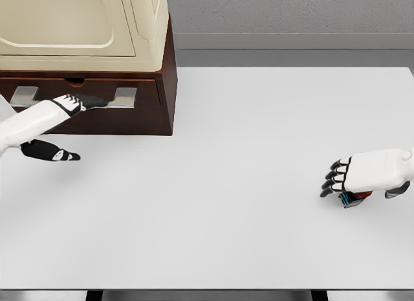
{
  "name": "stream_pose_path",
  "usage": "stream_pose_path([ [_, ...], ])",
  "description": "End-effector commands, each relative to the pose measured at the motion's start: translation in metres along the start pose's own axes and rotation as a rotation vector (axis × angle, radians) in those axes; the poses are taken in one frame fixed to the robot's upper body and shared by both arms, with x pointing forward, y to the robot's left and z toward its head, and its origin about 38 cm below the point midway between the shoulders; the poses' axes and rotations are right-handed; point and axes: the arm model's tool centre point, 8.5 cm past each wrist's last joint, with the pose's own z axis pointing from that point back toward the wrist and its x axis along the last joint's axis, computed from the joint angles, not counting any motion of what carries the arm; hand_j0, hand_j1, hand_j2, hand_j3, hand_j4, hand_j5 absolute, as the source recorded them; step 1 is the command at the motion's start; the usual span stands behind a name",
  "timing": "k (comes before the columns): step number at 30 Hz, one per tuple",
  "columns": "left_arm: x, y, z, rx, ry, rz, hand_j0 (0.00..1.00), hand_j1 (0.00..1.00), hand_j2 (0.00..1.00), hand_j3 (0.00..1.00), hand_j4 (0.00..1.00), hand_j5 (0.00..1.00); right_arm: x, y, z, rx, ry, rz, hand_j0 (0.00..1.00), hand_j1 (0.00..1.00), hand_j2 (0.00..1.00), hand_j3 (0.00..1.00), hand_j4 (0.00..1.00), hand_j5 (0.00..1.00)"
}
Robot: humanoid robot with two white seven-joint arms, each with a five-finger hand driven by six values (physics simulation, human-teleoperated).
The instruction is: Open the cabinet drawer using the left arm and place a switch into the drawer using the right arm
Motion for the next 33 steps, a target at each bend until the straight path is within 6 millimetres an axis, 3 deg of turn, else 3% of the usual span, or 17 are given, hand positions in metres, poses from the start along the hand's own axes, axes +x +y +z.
stream_pose_path([
  [1,0.001,0.0,0.0,0.001,-0.007,0.005,1.0,1.0,1.0,1.0,1.0,1.0,-0.001,0.0,0.0,0.003,0.005,0.002,1.0,1.0,1.0,1.0,1.0,1.0],
  [9,-0.011,0.016,0.007,0.045,0.039,-0.001,1.0,1.0,1.0,1.0,1.0,1.0,0.001,0.004,-0.002,0.014,-0.003,0.0,1.0,1.0,1.0,1.0,1.0,1.0],
  [15,-0.027,0.009,0.015,0.037,0.092,0.022,1.0,1.0,1.0,1.0,1.0,1.0,-0.001,0.007,-0.003,0.023,0.003,-0.003,1.0,1.0,1.0,1.0,1.0,1.0],
  [33,-0.015,-0.006,0.014,0.002,0.031,0.021,1.0,1.0,1.0,1.0,1.0,1.0,-0.001,0.001,-0.008,0.014,-0.006,0.004,1.0,1.0,1.0,1.0,1.0,1.0],
])
